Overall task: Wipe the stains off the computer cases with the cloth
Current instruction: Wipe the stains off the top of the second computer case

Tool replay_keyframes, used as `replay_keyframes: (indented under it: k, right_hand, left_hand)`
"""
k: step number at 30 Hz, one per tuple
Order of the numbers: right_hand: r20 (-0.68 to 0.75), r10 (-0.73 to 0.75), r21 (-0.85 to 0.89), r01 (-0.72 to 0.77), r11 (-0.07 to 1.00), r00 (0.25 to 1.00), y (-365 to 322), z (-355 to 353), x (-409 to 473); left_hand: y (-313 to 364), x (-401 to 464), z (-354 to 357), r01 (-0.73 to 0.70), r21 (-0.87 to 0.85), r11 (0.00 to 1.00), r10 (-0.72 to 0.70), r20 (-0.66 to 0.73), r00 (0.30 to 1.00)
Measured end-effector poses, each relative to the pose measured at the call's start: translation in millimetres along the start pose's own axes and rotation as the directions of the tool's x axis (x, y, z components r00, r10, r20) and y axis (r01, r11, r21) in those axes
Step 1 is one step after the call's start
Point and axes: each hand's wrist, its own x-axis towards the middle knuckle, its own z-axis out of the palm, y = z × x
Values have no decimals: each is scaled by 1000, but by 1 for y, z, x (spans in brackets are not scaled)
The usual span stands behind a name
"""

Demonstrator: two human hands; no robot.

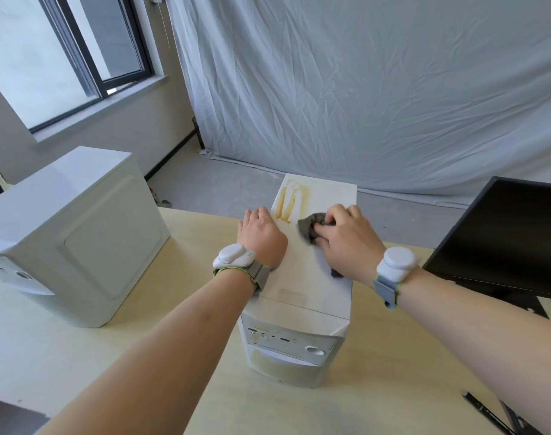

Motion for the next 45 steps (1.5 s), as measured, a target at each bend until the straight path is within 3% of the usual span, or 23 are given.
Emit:
replay_keyframes:
  k: [5, 12, 22, 33, 35, 41, 45]
  right_hand:
    - [43, 241, -30, -240, 970, 969, 21, 18, 68]
    - [110, 406, -24, -406, 913, 907, 30, 25, 135]
    - [211, 107, -9, -107, 994, 972, 28, 17, 123]
    - [101, -215, 205, 191, 960, 971, -11, -7, -2]
    - [113, -188, 166, 168, 972, 976, -7, -4, 7]
    - [110, 140, 34, -144, 989, 984, 16, 9, 74]
    - [136, 230, -23, -229, 973, 964, 22, 19, 120]
  left_hand:
    - [-1, 4, 1, -16, -11, 1000, 16, 9, 1000]
    - [-8, 5, 7, -60, -10, 998, 60, -23, 998]
    - [-7, 6, 10, -109, 26, 994, 111, -58, 992]
    - [-6, 2, 9, -119, 29, 992, 120, -54, 991]
    - [-6, 2, 8, -110, 29, 994, 111, -58, 992]
    - [-10, 3, 10, -133, 12, 991, 134, -82, 988]
    - [-13, 7, 12, -161, 15, 987, 161, -78, 984]
